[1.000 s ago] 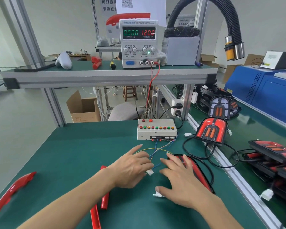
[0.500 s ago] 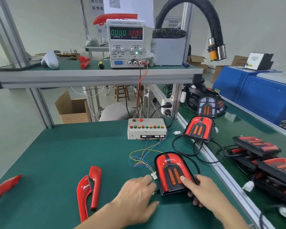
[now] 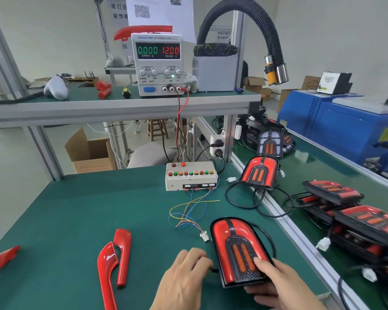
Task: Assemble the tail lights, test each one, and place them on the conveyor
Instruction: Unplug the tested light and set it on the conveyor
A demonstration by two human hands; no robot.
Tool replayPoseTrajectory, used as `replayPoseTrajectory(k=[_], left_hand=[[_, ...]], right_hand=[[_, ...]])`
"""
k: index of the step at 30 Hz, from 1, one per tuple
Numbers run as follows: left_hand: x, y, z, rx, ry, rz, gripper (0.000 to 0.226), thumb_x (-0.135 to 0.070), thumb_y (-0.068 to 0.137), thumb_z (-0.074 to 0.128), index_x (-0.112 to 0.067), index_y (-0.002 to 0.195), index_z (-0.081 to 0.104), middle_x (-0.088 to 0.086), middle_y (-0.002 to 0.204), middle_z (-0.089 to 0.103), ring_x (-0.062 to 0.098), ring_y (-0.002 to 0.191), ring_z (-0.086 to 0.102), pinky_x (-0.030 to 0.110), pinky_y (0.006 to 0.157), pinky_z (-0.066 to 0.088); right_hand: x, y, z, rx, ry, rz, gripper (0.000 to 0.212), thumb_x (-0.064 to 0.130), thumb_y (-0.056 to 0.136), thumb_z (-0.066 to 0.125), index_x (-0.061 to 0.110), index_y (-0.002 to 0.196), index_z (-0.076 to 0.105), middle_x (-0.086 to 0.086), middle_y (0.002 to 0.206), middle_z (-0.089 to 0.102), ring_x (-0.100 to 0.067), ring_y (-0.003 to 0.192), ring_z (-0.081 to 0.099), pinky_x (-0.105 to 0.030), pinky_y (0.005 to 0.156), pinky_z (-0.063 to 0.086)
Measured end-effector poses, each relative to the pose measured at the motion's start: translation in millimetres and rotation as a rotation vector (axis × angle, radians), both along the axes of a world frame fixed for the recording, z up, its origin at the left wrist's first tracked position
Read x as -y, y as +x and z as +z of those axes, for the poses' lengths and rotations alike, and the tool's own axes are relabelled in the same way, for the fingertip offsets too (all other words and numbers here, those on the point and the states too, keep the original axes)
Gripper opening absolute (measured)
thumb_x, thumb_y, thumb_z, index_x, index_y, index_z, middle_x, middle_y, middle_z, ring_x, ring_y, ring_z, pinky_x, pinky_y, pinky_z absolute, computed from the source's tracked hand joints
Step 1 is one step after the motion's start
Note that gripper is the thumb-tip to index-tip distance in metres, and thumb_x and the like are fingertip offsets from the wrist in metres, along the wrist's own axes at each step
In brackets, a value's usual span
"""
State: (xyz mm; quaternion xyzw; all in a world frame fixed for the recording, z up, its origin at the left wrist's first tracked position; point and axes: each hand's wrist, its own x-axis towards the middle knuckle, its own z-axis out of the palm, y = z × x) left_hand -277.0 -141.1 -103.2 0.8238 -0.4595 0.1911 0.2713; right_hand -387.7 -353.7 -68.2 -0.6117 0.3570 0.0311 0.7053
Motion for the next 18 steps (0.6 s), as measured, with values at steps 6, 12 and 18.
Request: replayPoseTrajectory(k=[6,12,18], left_hand=[[11,-33,6,0.050,-0.073,0.004,0.025,-0.002,0.077,0.054,-0.025,0.076,0.062,-0.015,0.096,0.061,0.011,0.072,0.049,0.023,0.036,0.041],[51,-78,21,-0.230,-0.442,-0.085,0.022,-0.008,0.080,0.055,-0.016,0.081,0.075,-0.001,0.110,0.072,-0.001,0.085,0.065,0.020,0.067,0.056],[107,-133,46,-0.478,-0.590,-0.266,0.022,-0.017,0.087,0.057,-0.014,0.097,0.077,0.000,0.128,0.069,-0.007,0.106,0.064,-0.001,0.081,0.044]], right_hand=[[-23,-53,-17,0.207,-0.269,-0.290,0.024,0.002,0.089,0.072,0.025,0.087,0.078,0.010,0.087,0.079,-0.011,0.093,0.069,-0.017,0.073,0.052],[-36,-105,-12,0.340,-0.424,-0.539,0.030,-0.017,0.080,0.073,0.010,0.092,0.078,-0.008,0.079,0.075,-0.021,0.076,0.068,-0.010,0.068,0.051],[-35,-149,14,0.447,-0.601,-0.932,0.018,0.033,0.071,0.077,0.040,0.088,0.078,0.002,0.066,0.072,-0.003,0.055,0.062,-0.006,0.056,0.044]])
